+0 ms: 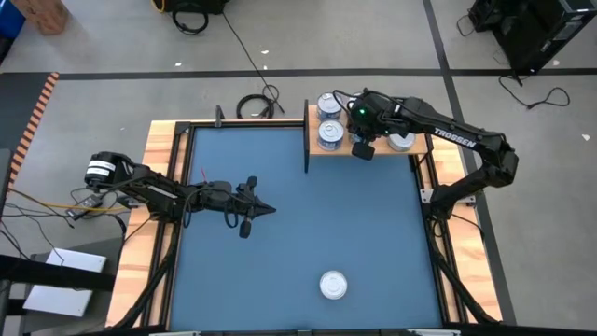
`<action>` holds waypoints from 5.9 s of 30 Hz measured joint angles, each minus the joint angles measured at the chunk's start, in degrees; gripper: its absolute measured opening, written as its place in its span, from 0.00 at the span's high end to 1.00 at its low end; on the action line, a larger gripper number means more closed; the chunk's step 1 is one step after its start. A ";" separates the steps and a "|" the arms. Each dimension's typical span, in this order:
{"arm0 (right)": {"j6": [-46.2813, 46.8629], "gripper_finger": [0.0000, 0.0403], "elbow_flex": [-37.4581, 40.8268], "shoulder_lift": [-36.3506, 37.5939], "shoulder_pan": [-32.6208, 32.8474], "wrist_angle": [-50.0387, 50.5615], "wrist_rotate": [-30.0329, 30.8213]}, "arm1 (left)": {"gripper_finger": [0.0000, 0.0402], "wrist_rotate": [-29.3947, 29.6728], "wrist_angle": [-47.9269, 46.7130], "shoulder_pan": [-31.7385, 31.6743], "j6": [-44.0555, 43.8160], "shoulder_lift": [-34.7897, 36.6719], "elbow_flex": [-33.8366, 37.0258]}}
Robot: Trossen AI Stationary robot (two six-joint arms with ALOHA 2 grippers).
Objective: Stack canned seafood by type on shelf
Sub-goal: Stack the light blue tuna can on top of the light blue tuna can on the shelf, then stack the green tuna can on top of the green tuna can on the shelf
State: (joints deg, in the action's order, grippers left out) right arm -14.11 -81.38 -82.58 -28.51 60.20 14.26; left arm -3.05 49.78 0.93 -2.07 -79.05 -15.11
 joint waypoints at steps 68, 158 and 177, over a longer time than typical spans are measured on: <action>31.77 0.99 25.67 -14.52 51.68 -45.82 -4.66 | 1.00 4.72 -0.55 10.87 6.32 0.02 -4.90; 28.63 0.96 25.90 -8.94 47.99 -35.99 -7.98 | 1.00 2.10 -2.29 10.83 4.37 0.00 -4.85; 25.71 0.98 25.92 -16.75 48.13 -45.73 -5.04 | 1.00 2.08 -5.35 10.87 4.37 -0.04 -6.62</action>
State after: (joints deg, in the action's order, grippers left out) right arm 11.60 -55.46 -99.33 19.62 14.47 9.22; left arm -0.97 44.43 11.79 2.31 -79.09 -21.74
